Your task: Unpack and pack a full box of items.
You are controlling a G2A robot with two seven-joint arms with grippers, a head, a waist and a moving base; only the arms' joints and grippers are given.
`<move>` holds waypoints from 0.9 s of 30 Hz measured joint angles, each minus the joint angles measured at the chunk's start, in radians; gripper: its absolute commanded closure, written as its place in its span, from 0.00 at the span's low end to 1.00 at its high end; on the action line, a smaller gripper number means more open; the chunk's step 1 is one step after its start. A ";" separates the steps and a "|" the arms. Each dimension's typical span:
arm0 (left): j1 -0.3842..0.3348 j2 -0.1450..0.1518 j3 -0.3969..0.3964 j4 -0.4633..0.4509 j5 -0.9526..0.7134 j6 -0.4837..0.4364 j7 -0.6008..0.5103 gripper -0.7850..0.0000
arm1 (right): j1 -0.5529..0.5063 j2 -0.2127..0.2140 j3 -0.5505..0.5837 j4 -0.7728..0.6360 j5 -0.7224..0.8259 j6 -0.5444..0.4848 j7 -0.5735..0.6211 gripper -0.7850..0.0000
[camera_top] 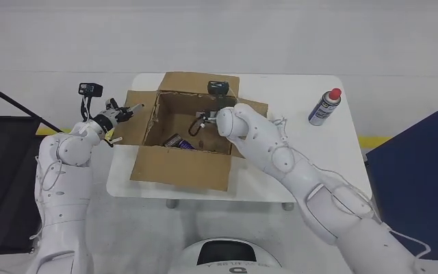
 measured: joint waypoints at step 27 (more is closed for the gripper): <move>0.000 0.000 0.000 0.000 0.000 0.000 0.000 0.00 | 0.068 -0.166 -0.087 0.308 -0.051 0.057 -0.084 0.17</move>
